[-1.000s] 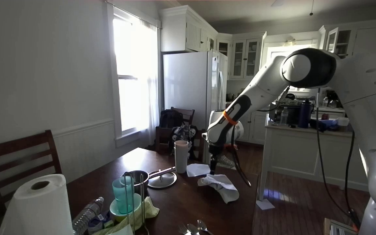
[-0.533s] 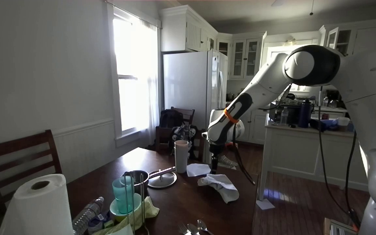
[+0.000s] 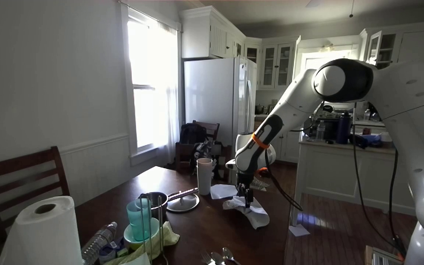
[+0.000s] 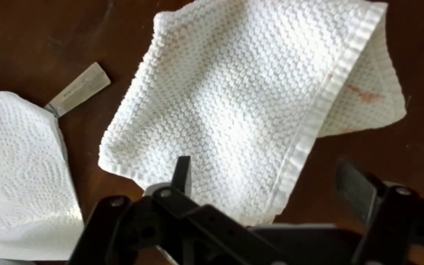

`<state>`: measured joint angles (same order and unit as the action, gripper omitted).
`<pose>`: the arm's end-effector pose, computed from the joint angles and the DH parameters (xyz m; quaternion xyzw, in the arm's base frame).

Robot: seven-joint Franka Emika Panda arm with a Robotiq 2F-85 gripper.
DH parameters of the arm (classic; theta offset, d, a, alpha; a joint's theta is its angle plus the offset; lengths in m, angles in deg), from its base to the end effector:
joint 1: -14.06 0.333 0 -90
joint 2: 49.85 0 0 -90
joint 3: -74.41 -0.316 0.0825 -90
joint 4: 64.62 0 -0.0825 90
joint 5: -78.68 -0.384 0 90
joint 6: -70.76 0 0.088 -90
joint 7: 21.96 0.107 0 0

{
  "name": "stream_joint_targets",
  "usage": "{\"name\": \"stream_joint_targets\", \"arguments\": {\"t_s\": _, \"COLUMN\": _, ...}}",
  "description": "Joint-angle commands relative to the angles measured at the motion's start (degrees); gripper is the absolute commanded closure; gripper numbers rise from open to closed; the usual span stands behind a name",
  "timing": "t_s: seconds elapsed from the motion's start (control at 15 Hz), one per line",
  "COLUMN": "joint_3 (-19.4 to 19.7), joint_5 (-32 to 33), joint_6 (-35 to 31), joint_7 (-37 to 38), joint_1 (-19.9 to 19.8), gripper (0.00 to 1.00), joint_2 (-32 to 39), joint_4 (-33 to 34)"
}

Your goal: Fold the white cloth, then put it in the pot

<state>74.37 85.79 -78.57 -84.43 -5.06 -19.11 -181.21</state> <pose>0.5686 -0.1939 0.1798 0.9078 0.4179 -0.0079 0.0359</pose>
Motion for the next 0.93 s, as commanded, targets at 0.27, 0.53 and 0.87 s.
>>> {"name": "stream_joint_targets", "arguments": {"t_s": 0.27, "joint_3": 2.4, "joint_5": 8.6, "joint_6": -8.2, "joint_7": -15.7, "joint_1": 0.6, "gripper": 0.00, "joint_2": 8.0, "joint_4": 2.0}}
{"name": "stream_joint_targets", "arguments": {"t_s": 0.53, "joint_3": 4.9, "joint_5": 13.9, "joint_6": -13.7, "joint_7": -20.6, "joint_1": 1.2, "gripper": 0.25, "joint_2": 12.1, "joint_4": 3.5}}
{"name": "stream_joint_targets", "arguments": {"t_s": 0.87, "joint_3": 6.4, "joint_5": 13.5, "joint_6": -18.0, "joint_7": -18.2, "joint_1": 2.5, "gripper": 0.55, "joint_2": 13.4, "joint_4": 4.3}}
